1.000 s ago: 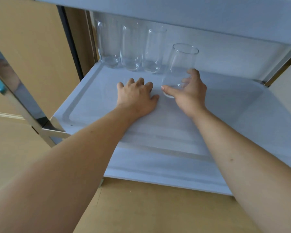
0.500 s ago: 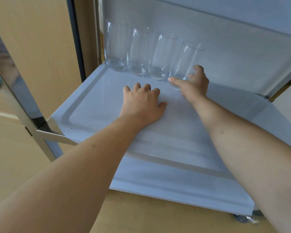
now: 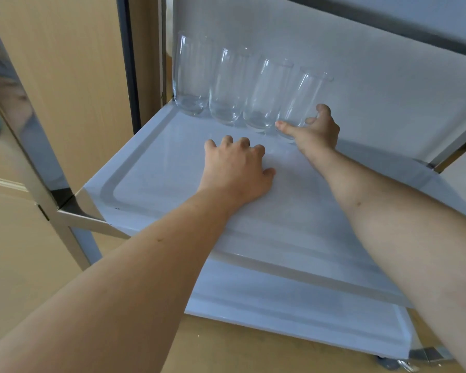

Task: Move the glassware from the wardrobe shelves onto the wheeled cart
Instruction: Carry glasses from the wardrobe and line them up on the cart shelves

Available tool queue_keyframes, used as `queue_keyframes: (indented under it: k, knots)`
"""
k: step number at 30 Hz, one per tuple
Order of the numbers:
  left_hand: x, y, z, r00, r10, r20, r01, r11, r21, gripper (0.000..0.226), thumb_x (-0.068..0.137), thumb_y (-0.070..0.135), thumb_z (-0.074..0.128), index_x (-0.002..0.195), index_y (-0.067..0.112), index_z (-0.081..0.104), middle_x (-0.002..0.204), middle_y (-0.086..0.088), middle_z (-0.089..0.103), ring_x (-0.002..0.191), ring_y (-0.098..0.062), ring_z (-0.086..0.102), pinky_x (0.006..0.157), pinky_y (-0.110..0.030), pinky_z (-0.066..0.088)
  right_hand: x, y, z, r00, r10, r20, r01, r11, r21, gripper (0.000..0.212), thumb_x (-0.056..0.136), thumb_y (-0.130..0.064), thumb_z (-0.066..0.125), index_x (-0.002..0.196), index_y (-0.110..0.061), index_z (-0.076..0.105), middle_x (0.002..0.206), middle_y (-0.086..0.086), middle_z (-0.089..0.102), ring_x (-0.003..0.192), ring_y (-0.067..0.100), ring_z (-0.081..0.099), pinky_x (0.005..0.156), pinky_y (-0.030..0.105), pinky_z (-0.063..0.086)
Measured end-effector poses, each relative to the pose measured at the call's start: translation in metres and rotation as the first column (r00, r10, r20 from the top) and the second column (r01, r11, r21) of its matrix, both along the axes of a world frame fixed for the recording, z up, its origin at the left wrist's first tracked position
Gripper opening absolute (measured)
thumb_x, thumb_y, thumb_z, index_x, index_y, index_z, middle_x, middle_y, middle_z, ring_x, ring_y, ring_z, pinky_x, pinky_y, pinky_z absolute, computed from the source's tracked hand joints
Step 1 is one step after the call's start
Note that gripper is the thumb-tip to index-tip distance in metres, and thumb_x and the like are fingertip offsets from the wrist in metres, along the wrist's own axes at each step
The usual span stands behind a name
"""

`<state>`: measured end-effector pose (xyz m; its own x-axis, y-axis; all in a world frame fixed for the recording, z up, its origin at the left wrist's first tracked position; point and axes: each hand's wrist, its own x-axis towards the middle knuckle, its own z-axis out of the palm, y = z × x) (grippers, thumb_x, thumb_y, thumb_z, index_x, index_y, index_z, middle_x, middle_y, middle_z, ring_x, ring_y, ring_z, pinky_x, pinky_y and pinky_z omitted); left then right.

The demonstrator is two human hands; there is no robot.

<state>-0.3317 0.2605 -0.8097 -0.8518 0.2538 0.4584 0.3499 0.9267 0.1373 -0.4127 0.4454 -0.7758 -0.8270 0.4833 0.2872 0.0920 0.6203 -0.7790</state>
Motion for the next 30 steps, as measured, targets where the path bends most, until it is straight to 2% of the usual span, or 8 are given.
queue_keyframes:
  k: [2,4,7,11,14,19,24,30]
  knots:
    - [-0.001,0.001,0.0,1.0,0.002,0.008,-0.002,1.0,-0.003,0.04,0.09,0.06,0.047,0.104,0.027,0.065,0.095,0.002,0.058,0.097,-0.029,0.052,0.074,-0.04,0.025,0.003,0.0,0.001,1.0,0.014,0.012,-0.014,1.0,0.005,0.115,0.059,-0.062,0.089,0.152,-0.023,0.033,0.098,-0.015,0.05,0.105,0.015,0.053,0.092,0.026,0.045]
    - [-0.002,0.001,0.0,1.0,0.002,0.009,-0.002,1.0,-0.007,0.04,0.089,0.059,0.047,0.104,0.027,0.066,0.093,0.003,0.056,0.094,-0.028,0.05,0.074,-0.04,0.025,0.006,-0.002,0.005,0.998,0.027,0.049,-0.027,1.0,-0.003,0.114,0.06,-0.061,0.09,0.15,-0.021,0.033,0.111,-0.007,0.053,0.106,0.016,0.053,0.095,0.028,0.046]
    - [-0.002,0.0,0.001,1.0,0.003,0.017,-0.003,1.0,-0.012,0.041,0.089,0.06,0.046,0.103,0.026,0.065,0.093,0.003,0.055,0.092,-0.028,0.049,0.074,-0.039,0.026,0.018,-0.006,0.008,0.994,-0.025,0.104,0.027,0.999,-0.025,0.098,0.061,-0.057,0.091,0.131,-0.011,0.042,0.128,0.005,0.056,0.119,0.027,0.058,0.097,0.035,0.049]
    - [0.0,0.0,0.004,0.999,0.008,0.04,-0.007,1.0,-0.028,0.043,0.089,0.061,0.045,0.103,0.025,0.065,0.097,0.001,0.059,0.096,-0.029,0.052,0.074,-0.039,0.027,0.048,-0.01,0.004,0.987,-0.037,0.156,0.014,0.988,0.152,0.092,0.075,-0.053,0.083,0.141,-0.007,0.039,0.141,0.013,0.053,0.132,0.032,0.05,0.1,0.036,0.042]
    - [0.001,0.001,0.007,0.997,0.016,0.073,-0.012,0.999,-0.046,0.046,0.089,0.062,0.044,0.106,0.025,0.066,0.102,0.0,0.062,0.1,-0.03,0.054,0.076,-0.04,0.03,0.081,-0.015,-0.004,0.979,-0.031,0.2,-0.025,0.962,0.272,0.079,0.087,-0.055,0.069,0.143,-0.008,0.04,0.143,0.019,0.05,0.135,0.037,0.045,0.104,0.04,0.039]
    - [0.003,-0.001,0.017,0.987,0.033,0.158,-0.02,0.997,-0.081,0.049,0.093,0.062,0.043,0.116,0.025,0.066,0.116,-0.003,0.065,0.112,-0.033,0.054,0.088,-0.043,0.038,0.129,-0.022,-0.009,0.952,0.073,0.296,-0.214,0.853,0.476,0.067,0.093,-0.055,0.06,0.143,-0.012,0.046,0.142,0.016,0.051,0.134,0.038,0.042,0.108,0.043,0.037]
    - [0.009,-0.002,0.026,0.979,0.003,0.204,0.013,0.997,-0.075,0.045,0.098,0.054,0.044,0.118,0.02,0.066,0.117,-0.009,0.065,0.115,-0.035,0.054,0.092,-0.043,0.041,0.162,-0.024,-0.01,0.937,0.076,0.341,-0.254,0.819,0.515,0.057,0.098,-0.05,0.051,0.143,-0.016,0.046,0.142,0.012,0.051,0.132,0.036,0.042,0.106,0.042,0.035]
    - [0.061,-0.008,0.05,0.953,-0.069,0.295,0.074,0.997,-0.006,0.045,0.099,0.049,0.049,0.131,0.019,0.063,0.134,-0.007,0.061,0.126,-0.033,0.05,0.1,-0.043,0.038,0.216,-0.03,0.003,0.89,0.086,0.447,-0.333,0.792,0.512,0.057,0.1,-0.047,0.048,0.147,-0.013,0.045,0.144,0.012,0.05,0.136,0.036,0.036,0.108,0.045,0.033]
